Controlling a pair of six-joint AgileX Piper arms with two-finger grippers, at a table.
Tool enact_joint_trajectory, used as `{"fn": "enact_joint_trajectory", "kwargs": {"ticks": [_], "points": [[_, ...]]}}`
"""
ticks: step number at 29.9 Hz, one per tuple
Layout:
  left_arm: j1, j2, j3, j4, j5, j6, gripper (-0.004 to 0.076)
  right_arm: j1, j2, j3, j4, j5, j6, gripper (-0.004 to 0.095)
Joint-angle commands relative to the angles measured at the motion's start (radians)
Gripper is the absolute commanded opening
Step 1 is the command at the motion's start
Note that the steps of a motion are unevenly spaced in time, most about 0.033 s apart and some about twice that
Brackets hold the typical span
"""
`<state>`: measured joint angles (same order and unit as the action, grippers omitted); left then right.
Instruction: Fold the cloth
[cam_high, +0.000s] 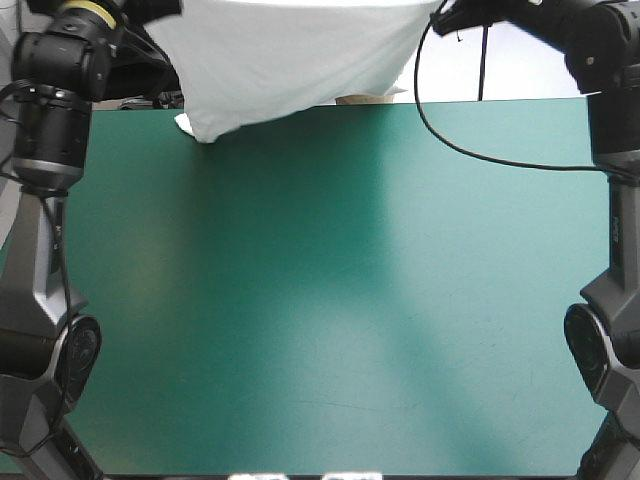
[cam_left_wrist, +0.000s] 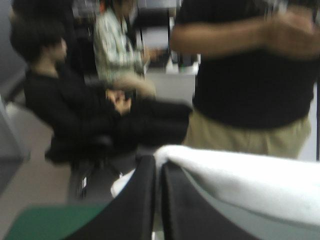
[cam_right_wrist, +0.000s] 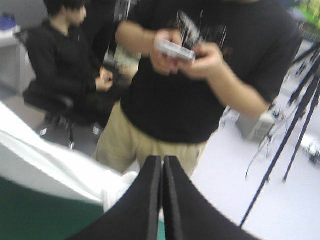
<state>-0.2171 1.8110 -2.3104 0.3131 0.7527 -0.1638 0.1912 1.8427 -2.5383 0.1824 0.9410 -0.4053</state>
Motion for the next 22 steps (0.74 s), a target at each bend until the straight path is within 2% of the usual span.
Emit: {"fn": "enact_joint_trajectory", "kwargs": {"ticks": [1,6,11,16,22], "points": [[-0.001,-0.027,0.128,-0.034,0.074,0.020,-0.0017,-0.013,-0.025,0.065,-0.024,0.061,0.019,-0.0017],[-0.001,-0.065,0.372,-0.060,0.108,0.046,-0.0017,-0.044,-0.066,0.253,0.051,0.138,-0.015,-0.0017],[-0.001,-0.161,0.642,-0.196,0.107,0.164,-0.0017,-0.082,-0.176,0.514,0.113,0.200,-0.042,-0.0017],[-0.003,-0.290,0.906,-0.265,0.112,0.224,-0.0017,-0.088,-0.343,0.879,0.121,0.106,-0.060,-0.0017],[-0.003,-0.402,1.106,-0.371,0.143,0.280,-0.0017,-0.088,-0.500,1.269,0.128,-0.004,-0.052,-0.0017]]}}
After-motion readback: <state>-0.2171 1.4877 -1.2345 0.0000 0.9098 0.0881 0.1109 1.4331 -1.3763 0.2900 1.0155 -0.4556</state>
